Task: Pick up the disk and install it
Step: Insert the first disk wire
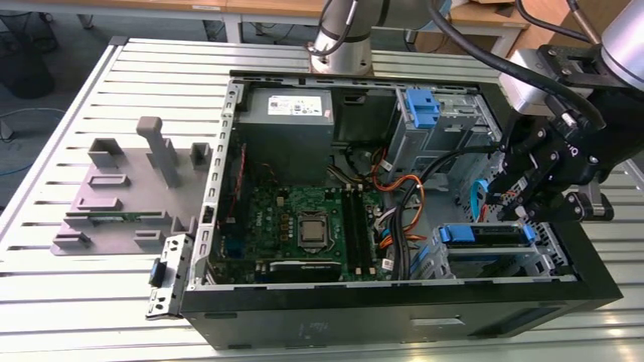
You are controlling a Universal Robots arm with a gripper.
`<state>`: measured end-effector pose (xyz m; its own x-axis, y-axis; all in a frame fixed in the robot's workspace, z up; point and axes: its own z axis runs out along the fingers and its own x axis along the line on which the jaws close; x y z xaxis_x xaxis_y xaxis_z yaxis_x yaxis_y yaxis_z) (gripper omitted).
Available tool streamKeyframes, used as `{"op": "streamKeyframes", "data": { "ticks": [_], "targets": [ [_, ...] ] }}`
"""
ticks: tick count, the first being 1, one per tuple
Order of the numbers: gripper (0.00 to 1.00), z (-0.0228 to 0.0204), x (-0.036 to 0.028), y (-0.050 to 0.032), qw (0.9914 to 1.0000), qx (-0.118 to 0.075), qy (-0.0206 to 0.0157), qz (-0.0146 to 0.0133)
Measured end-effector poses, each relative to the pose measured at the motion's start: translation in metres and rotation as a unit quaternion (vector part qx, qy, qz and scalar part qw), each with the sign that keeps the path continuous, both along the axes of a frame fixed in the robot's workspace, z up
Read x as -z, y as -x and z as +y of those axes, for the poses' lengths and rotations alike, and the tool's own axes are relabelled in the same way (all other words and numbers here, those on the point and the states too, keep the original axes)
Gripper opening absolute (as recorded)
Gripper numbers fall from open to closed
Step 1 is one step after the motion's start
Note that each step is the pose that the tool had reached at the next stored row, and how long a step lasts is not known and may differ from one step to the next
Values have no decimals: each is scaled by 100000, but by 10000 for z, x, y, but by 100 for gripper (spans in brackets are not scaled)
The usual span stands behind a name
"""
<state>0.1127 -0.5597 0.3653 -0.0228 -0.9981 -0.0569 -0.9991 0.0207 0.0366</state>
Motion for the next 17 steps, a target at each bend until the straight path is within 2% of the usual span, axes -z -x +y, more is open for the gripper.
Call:
{"op": "streamKeyframes", "data": {
  "ticks": [17],
  "targets": [
    [42, 51, 68, -1, 100000, 5, 8, -25]
  ]
}}
